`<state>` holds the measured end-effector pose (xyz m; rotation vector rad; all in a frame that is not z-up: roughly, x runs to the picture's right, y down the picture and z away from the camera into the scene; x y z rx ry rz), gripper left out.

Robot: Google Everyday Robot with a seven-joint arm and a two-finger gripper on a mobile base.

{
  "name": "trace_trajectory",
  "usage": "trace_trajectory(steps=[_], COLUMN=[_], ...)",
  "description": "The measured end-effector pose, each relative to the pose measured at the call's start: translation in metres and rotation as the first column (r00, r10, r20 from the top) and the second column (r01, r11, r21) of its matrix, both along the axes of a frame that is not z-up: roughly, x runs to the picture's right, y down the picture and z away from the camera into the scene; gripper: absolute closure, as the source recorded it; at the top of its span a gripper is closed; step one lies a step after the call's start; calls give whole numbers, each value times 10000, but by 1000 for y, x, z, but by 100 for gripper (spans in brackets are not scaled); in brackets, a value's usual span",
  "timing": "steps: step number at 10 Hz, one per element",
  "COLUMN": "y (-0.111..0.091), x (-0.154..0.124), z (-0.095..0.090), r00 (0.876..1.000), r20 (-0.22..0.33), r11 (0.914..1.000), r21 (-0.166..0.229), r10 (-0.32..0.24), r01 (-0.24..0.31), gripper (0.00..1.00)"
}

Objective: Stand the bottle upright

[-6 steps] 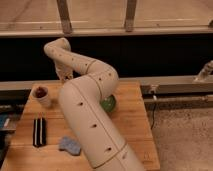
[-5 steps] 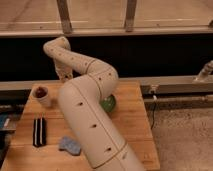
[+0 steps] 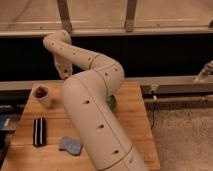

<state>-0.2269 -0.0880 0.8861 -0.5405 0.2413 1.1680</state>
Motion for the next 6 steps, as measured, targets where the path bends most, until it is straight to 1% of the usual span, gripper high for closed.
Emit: trace_trajectory(steps=[1,2,3,6], y=[-2,-3,-3,-2], x=[4,9,13,11], z=[-4,-8,-11,-13], r00=[9998,9990,9968,9963], r20=[105,301,579,676], r11=[9998,9993,9983,9983], r21=[81,173,184,170], r10=[156,320,545,537], r01=[-157,-325,-556,-550], gripper=[100,100,100,100])
